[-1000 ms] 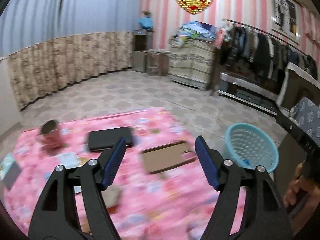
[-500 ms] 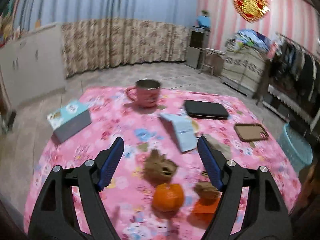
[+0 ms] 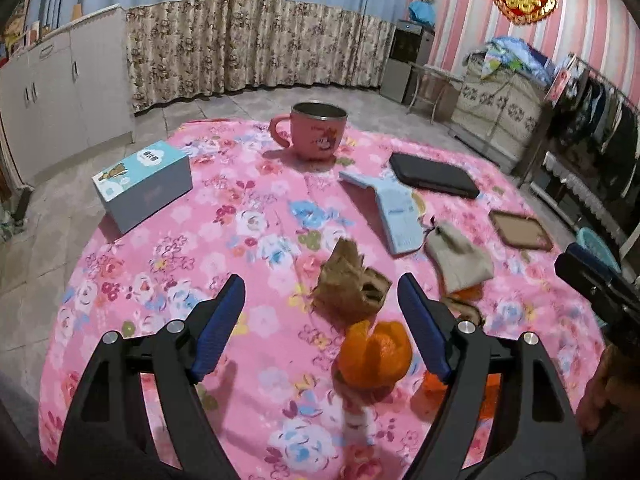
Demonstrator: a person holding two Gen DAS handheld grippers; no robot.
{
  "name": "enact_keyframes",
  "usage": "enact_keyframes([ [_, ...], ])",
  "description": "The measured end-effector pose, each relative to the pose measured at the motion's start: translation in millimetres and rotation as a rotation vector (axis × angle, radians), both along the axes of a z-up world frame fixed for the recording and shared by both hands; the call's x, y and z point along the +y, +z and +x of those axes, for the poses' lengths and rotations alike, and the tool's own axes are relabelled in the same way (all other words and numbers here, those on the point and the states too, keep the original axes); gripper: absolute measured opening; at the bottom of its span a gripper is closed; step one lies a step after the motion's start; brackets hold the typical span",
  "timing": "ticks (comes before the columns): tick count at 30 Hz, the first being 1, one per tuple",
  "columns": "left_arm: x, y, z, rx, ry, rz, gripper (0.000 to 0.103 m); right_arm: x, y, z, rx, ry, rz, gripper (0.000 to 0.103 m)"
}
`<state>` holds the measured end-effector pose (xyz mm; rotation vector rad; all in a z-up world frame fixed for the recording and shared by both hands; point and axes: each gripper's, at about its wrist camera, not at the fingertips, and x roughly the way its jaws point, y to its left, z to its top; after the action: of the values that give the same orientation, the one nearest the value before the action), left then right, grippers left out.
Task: Collect trash
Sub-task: 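Move both tools back over the table toward the oranges and paper, then grasp an orange with the left gripper while the right gripper grasps brown paper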
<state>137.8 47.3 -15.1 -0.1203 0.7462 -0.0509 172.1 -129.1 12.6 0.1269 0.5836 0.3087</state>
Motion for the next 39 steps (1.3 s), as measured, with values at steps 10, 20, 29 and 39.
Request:
enact_keyframes([
  [10, 15, 0, -2, -0.001, 0.048, -0.030, 0.082, 48, -20, 14, 0.114, 0.105, -0.046, 0.068],
  [20, 5, -8, -2, 0.039, 0.011, -0.035, 0.091, 85, -56, 33, 0.284, 0.193, -0.166, 0.041],
  [29, -19, -21, -3, 0.089, -0.066, -0.005, 0.091, 19, -11, 22, 0.127, 0.037, -0.058, 0.040],
  [39, -49, -52, 7, 0.227, -0.125, 0.120, 0.082, -19, -2, 20, 0.117, -0.023, 0.002, 0.041],
])
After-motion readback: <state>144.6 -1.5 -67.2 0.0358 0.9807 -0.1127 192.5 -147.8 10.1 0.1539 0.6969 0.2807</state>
